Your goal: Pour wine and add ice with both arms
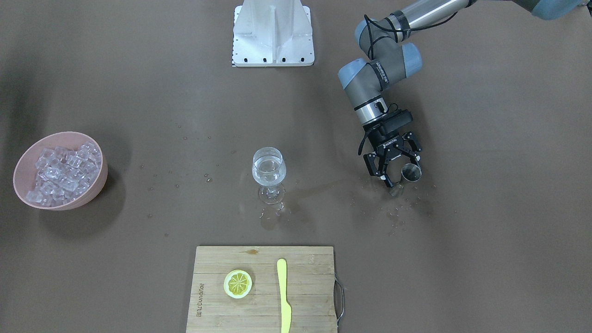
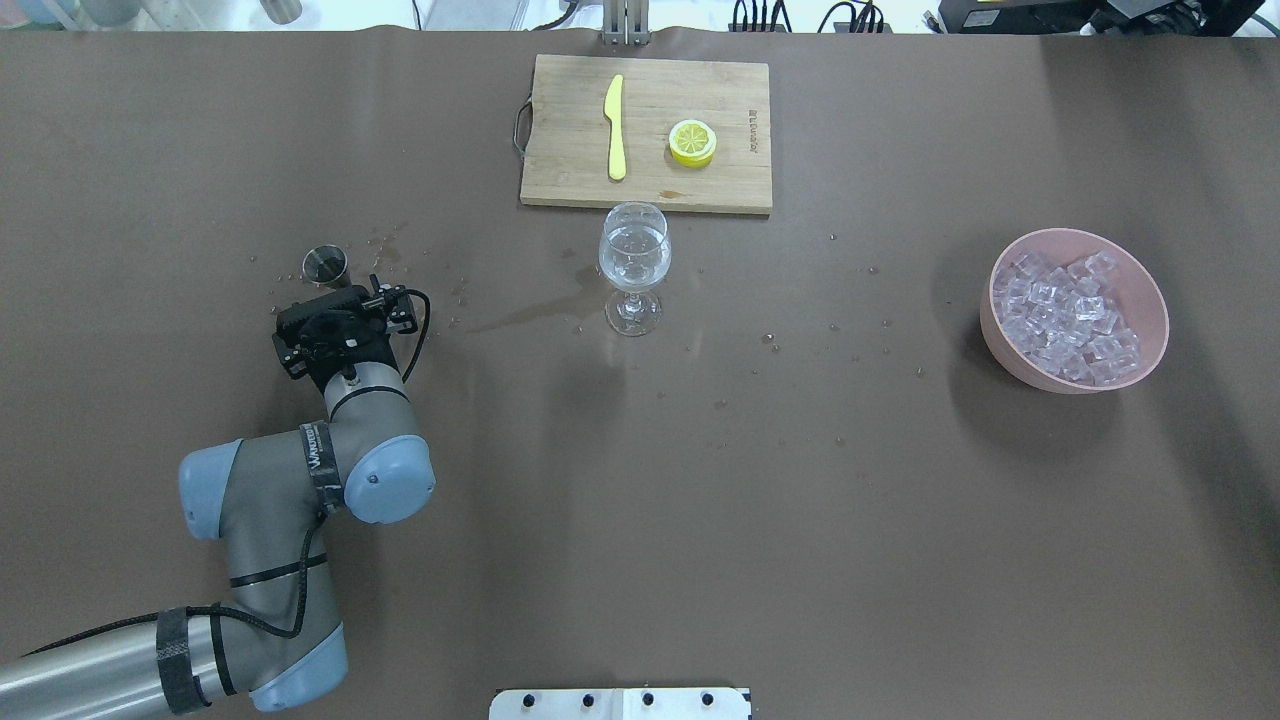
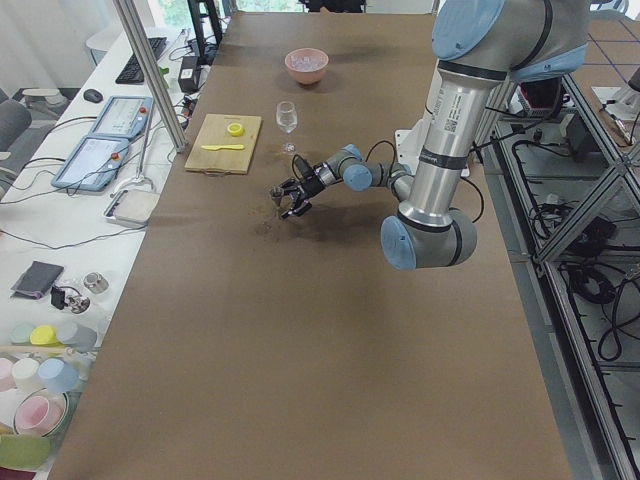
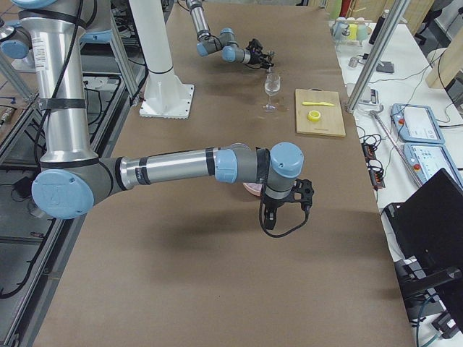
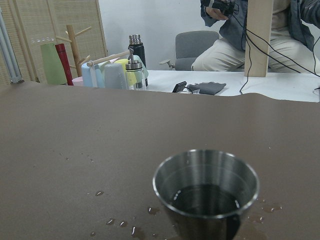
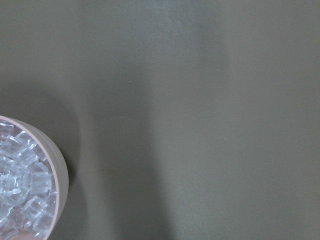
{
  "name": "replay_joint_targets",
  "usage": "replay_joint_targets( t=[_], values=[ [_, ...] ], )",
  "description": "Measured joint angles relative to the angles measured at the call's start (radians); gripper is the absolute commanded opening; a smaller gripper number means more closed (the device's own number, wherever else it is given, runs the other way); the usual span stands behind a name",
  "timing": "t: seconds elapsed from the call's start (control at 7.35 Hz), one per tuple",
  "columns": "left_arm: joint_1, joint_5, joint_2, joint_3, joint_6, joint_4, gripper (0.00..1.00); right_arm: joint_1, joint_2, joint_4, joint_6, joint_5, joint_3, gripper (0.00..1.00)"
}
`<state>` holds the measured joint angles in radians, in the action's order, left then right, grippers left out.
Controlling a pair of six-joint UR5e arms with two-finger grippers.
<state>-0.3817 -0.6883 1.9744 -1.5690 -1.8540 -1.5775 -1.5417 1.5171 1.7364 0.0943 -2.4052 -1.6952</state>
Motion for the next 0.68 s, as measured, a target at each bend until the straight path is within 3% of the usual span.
replay_joint_targets(
  t=[0.27,0.68],
  values=[
    [-0.001,0.014,0.007,0.004,0.001,-0.001,0.61,0.000,0.000,-0.001,-0.001,0.000,0.005,1.00],
    [0.000,0.015,0.010,0.015,-0.003,-0.006,0.57,0.000,0.000,-0.005,-0.001,0.001,0.023,1.00]
  ],
)
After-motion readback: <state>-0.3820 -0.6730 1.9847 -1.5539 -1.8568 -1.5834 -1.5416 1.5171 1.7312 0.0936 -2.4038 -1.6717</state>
